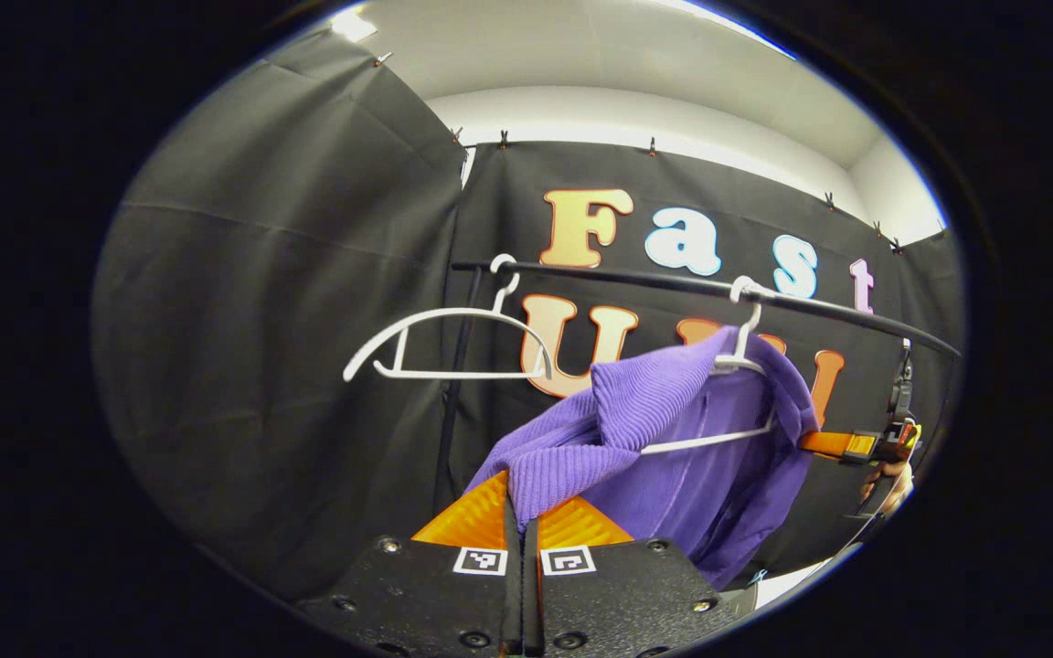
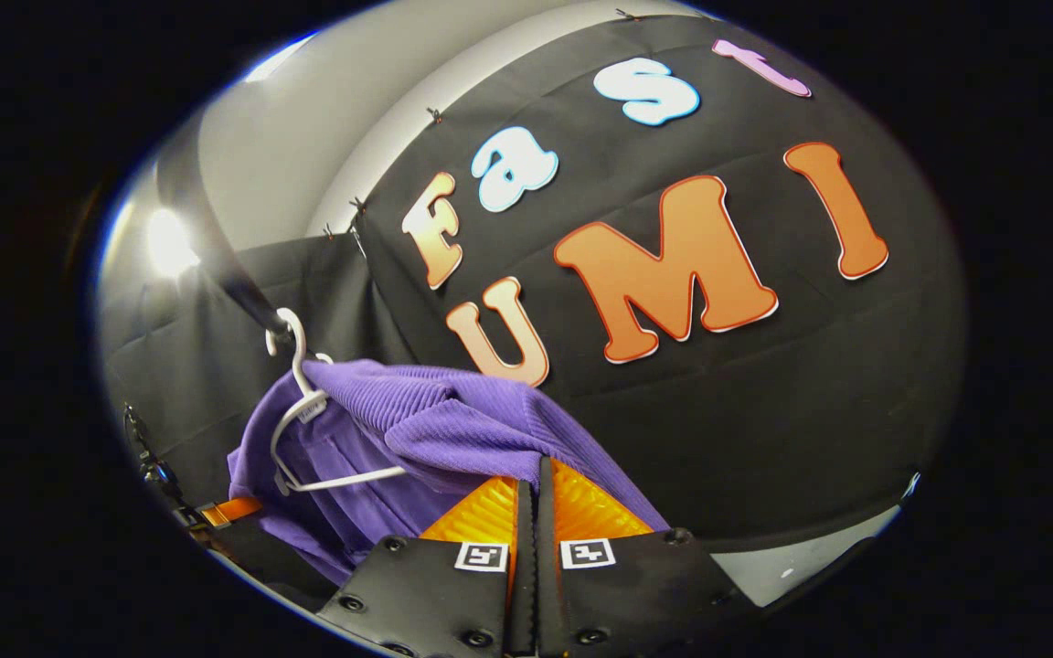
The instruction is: Grasp the clothes on the hanger with both hands and then place them into the laundry hamper below.
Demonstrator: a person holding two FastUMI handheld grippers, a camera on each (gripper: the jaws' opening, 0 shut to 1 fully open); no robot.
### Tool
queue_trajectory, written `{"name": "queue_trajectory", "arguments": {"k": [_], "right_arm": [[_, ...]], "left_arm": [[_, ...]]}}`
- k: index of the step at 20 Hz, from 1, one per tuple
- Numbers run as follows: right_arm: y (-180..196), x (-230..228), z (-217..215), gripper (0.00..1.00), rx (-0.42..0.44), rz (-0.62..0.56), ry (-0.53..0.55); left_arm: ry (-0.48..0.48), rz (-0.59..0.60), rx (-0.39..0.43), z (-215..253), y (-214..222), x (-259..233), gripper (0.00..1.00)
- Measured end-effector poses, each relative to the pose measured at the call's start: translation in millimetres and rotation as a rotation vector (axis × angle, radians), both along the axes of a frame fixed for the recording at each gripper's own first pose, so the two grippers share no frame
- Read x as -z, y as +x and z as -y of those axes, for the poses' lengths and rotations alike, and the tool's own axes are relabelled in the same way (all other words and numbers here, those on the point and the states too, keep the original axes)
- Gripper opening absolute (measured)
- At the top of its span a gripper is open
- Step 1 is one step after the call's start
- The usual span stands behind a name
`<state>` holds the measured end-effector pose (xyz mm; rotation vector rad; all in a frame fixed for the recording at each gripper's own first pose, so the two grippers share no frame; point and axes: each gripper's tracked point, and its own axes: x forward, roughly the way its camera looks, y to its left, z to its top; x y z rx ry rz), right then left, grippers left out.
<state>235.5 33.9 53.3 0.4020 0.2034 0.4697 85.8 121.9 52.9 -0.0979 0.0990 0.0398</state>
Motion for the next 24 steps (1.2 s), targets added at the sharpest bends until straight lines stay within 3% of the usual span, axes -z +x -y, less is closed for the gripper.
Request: {"name": "queue_trajectory", "arguments": {"k": [13, 18, 24], "right_arm": [[51.7, -66.2, 20.2, 0.07, 0.043, 0.07, 0.139], [75.5, -75.4, 29.2, 0.07, 0.086, 0.082, 0.101], [94.6, -44.7, 36.7, 0.07, 0.134, 0.006, 0.068]], "left_arm": [[0.119, 0.146, 0.023, -29.8, 54.6, -84.6, 0.0], [0.216, 0.11, 0.038, -28.9, 90.3, -75.6, 0.02], [0.127, 0.028, 0.086, -29.5, 121.1, -34.5, 0.0]]}}
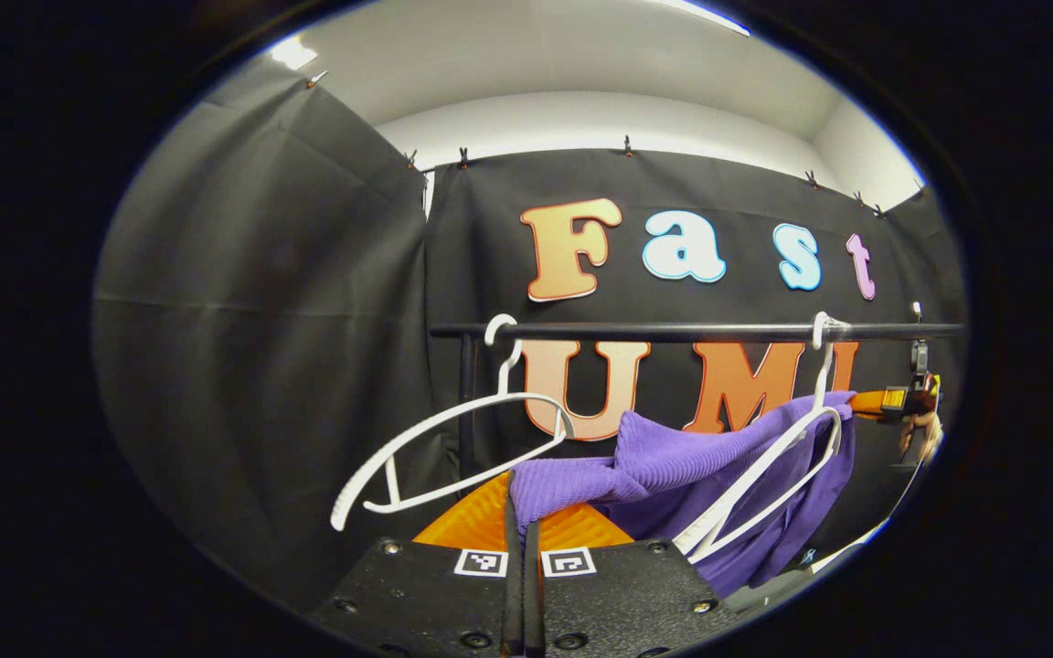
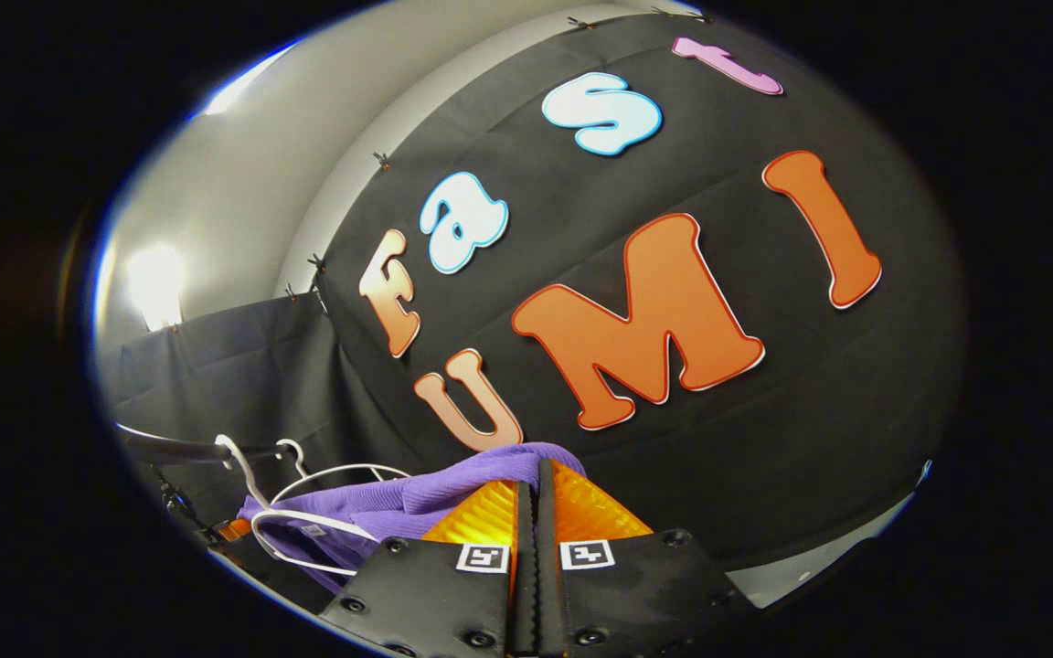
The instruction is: Grasp the clothes on the hanger with both hands and then place them into the laundry hamper below.
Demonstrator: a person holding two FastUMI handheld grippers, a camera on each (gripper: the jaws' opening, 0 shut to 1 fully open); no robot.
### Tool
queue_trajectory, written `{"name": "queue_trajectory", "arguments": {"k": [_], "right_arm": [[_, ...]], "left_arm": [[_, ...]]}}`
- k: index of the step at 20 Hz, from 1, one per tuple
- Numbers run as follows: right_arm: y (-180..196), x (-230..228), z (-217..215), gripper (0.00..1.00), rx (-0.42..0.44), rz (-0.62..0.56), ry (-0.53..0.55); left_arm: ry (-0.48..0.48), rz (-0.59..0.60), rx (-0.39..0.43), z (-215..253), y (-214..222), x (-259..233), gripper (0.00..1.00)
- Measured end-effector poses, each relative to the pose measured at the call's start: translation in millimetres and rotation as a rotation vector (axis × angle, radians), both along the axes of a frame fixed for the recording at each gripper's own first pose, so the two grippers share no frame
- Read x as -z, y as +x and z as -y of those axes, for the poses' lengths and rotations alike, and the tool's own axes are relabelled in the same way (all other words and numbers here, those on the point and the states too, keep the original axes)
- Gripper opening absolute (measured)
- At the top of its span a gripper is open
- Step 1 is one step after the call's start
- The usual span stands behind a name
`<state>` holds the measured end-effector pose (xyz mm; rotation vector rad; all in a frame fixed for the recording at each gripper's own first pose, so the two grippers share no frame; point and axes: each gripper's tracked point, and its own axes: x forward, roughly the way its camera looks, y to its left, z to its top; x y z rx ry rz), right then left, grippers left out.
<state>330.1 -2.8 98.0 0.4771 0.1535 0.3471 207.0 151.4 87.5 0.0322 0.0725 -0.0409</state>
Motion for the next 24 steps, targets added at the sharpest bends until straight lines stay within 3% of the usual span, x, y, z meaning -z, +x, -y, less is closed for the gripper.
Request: {"name": "queue_trajectory", "arguments": {"k": [13, 24], "right_arm": [[-16.6, 92.2, -8.3, 0.07, 0.021, -0.167, -0.112], [-71.8, 158.6, -8.4, 0.07, 0.033, -0.265, -0.151]], "left_arm": [[-0.084, -0.154, -0.002, -19.2, -9.8, 83.1, 0.0], [-0.11, -0.261, -0.022, -29.8, -50.9, 138.5, 0.02]]}}
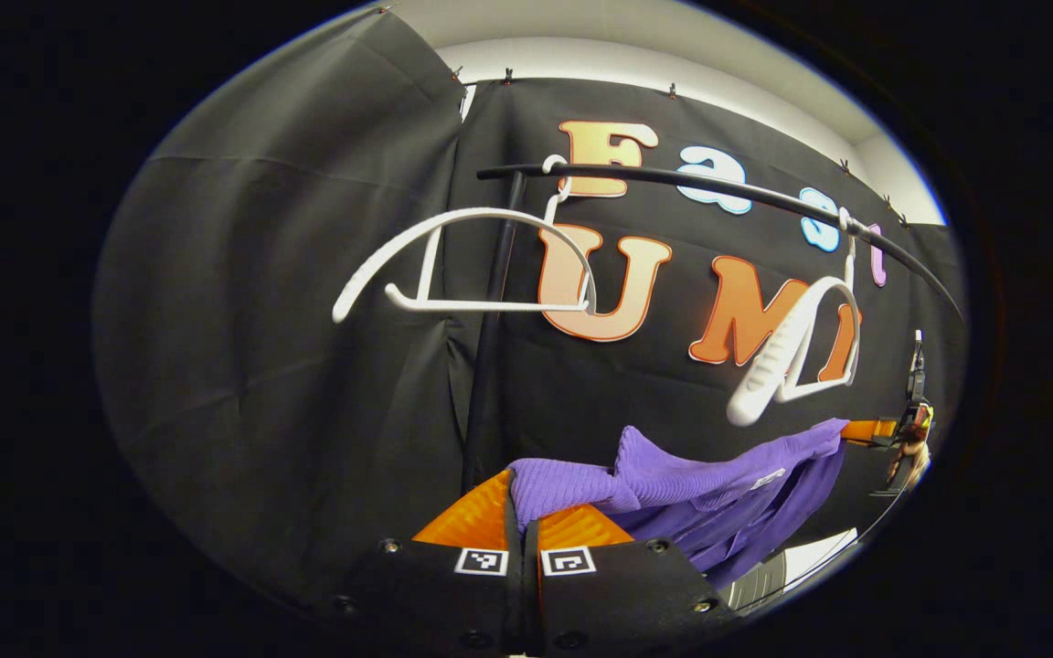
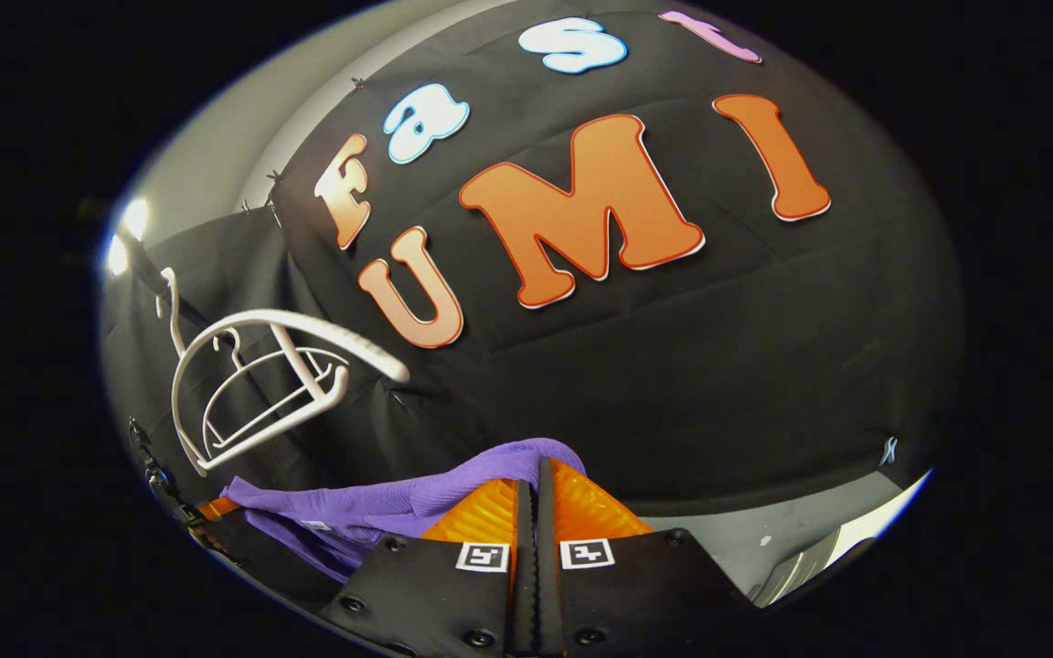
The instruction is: Grasp the clothes on the hanger with both hands and then place them into the laundry hamper below.
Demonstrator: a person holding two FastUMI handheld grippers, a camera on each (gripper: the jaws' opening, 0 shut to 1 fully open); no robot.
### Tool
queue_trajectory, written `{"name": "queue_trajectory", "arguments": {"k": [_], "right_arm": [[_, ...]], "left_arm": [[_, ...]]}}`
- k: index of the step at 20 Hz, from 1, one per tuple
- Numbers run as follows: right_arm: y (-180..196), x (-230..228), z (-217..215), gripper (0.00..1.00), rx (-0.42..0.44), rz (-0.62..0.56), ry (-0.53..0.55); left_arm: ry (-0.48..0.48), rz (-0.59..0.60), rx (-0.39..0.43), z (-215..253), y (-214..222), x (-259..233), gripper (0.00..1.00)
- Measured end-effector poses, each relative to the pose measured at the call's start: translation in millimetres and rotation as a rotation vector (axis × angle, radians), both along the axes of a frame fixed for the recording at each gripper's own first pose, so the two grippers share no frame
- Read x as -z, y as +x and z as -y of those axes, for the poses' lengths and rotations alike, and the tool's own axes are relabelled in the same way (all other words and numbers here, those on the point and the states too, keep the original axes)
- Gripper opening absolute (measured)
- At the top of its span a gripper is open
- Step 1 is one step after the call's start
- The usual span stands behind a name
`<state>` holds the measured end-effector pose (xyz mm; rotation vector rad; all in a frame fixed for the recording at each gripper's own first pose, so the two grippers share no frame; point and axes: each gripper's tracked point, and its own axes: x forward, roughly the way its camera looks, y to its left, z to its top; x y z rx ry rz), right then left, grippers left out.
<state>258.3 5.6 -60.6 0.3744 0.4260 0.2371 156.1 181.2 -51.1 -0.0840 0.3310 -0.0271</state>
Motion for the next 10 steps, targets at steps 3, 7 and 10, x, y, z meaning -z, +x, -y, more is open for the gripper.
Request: {"name": "queue_trajectory", "arguments": {"k": [3, 7, 10], "right_arm": [[-18.7, 23.9, 2.2, 0.07, 0.016, -0.037, -0.014], [-45.0, 47.1, -2.7, 0.07, 0.022, -0.07, -0.039], [-66.5, 57.0, -10.6, 0.07, 0.016, -0.084, -0.045]], "left_arm": [[0.011, -0.026, 0.003, 5.3, -11.8, 13.8, 0.02], [0.023, -0.06, 0.023, 26.8, -24.7, 34.8, 0.0], [0.018, -0.079, 0.074, 59.6, -30.9, 46.1, 0.0]]}}
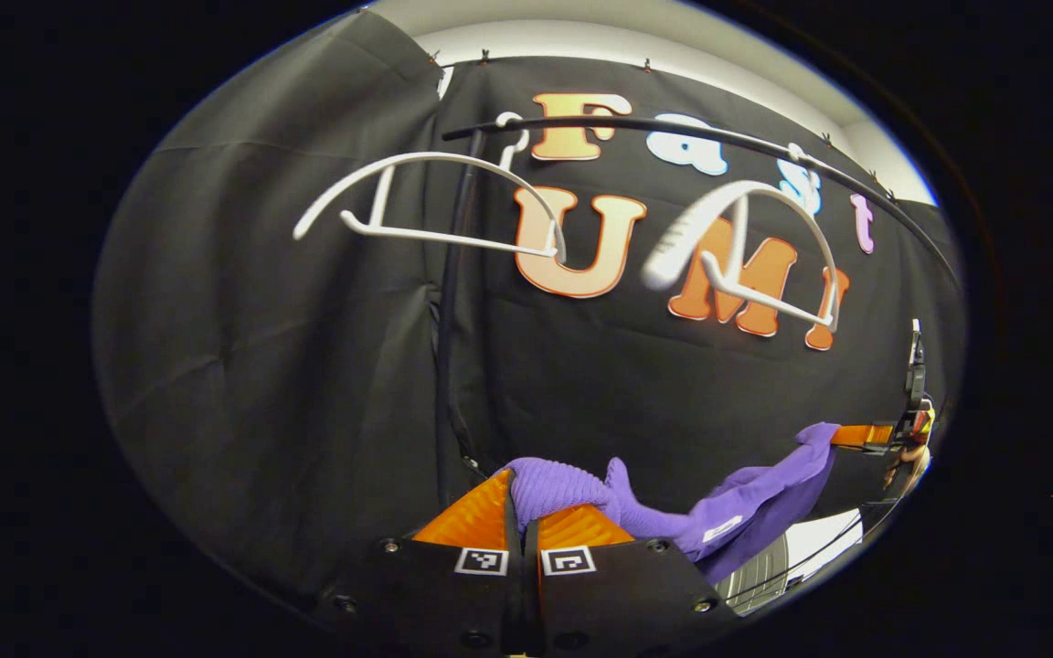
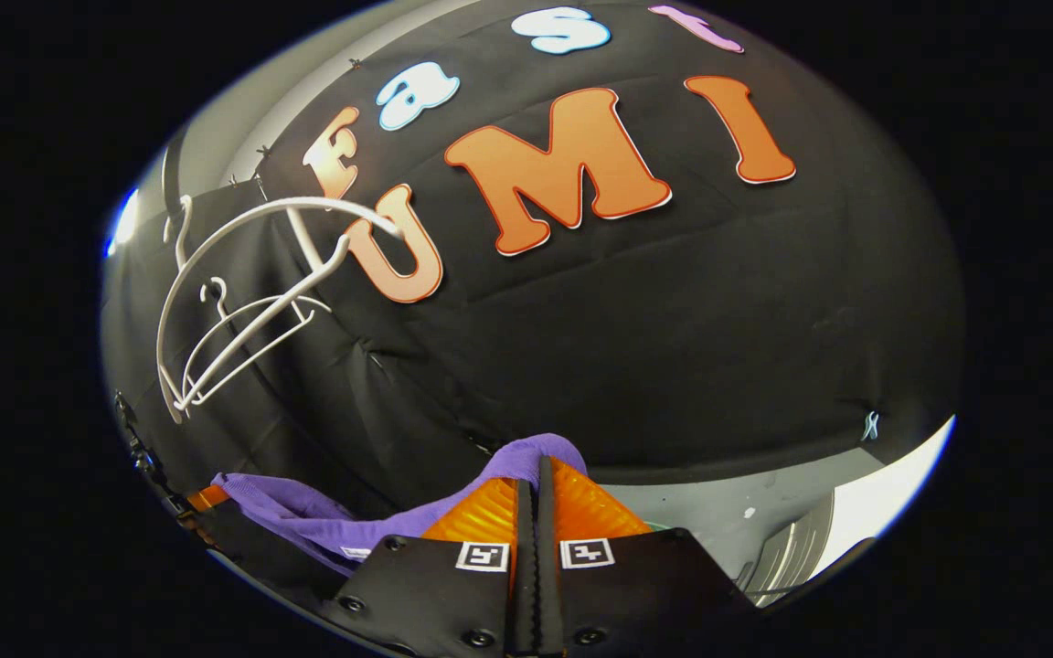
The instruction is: Grasp the clothes on the hanger with both hands and then place them into the laundry hamper below.
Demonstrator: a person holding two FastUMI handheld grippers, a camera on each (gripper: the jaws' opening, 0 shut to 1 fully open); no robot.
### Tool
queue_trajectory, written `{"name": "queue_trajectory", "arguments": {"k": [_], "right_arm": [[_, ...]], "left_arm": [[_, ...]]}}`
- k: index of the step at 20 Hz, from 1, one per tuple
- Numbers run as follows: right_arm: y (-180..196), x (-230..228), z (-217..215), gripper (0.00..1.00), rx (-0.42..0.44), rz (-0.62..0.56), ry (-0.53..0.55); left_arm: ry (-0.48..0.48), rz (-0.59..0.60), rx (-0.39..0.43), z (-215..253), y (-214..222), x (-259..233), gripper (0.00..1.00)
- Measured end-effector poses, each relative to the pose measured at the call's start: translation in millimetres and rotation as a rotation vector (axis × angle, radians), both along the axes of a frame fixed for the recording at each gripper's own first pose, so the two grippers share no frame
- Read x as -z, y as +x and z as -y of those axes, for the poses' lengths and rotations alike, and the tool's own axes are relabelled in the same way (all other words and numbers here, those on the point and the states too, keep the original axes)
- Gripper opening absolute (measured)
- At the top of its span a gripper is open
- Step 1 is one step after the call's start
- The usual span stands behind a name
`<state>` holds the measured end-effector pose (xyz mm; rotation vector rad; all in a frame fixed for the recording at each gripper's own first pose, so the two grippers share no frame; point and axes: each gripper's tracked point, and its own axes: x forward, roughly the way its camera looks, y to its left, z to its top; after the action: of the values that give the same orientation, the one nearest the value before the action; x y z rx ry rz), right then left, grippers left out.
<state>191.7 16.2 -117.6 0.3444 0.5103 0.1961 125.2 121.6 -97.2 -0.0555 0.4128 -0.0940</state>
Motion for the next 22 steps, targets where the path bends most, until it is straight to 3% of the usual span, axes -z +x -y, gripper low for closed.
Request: {"name": "queue_trajectory", "arguments": {"k": [15, 22], "right_arm": [[-61.8, 2.5, 9.4, 0.07, 0.084, 0.017, -0.091], [-69.6, 29.8, 25.9, 0.07, 0.166, -0.023, -0.109]], "left_arm": [[-0.115, -0.026, 0.288, 193.6, -4.1, 10.3, 0.0], [-0.11, -0.141, 0.372, 256.3, -3.2, 53.3, 0.0]]}}
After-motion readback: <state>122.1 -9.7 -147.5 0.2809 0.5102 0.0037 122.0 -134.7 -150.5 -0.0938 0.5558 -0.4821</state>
